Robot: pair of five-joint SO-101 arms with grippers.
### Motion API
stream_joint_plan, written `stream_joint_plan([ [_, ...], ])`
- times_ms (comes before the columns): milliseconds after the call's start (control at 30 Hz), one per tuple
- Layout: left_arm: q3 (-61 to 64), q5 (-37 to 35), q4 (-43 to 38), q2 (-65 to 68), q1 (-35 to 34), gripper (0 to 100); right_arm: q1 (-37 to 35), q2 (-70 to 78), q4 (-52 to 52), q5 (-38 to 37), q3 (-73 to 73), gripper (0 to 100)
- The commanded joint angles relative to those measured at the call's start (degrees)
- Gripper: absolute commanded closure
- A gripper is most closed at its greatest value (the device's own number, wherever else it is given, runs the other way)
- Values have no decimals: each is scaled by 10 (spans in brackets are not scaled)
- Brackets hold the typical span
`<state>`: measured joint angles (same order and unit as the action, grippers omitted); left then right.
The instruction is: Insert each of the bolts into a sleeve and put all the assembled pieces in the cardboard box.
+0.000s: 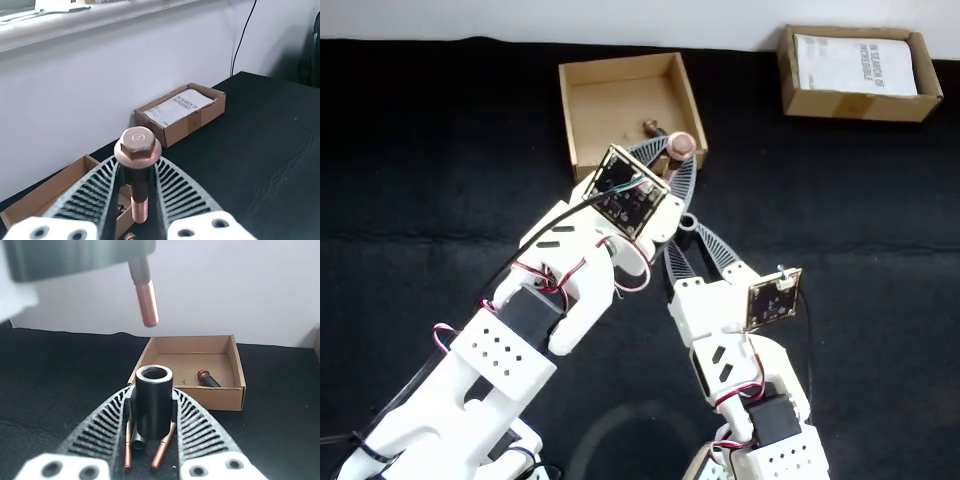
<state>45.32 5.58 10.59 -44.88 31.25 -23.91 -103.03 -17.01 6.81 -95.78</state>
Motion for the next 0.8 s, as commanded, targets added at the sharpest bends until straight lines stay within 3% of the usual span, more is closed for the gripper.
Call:
stream_joint_plan([
  [0,-38,-24,26,-7,12,991,-1,-15,0,-5,-75,991],
  [100,-59,-66,75,-34,15,991,0,-15,0,-5,-74,991],
  [233,-73,-66,126,-61,29,991,0,-15,1,-7,-74,991],
  [767,-55,-69,126,-64,53,991,0,-15,1,-7,-73,991],
])
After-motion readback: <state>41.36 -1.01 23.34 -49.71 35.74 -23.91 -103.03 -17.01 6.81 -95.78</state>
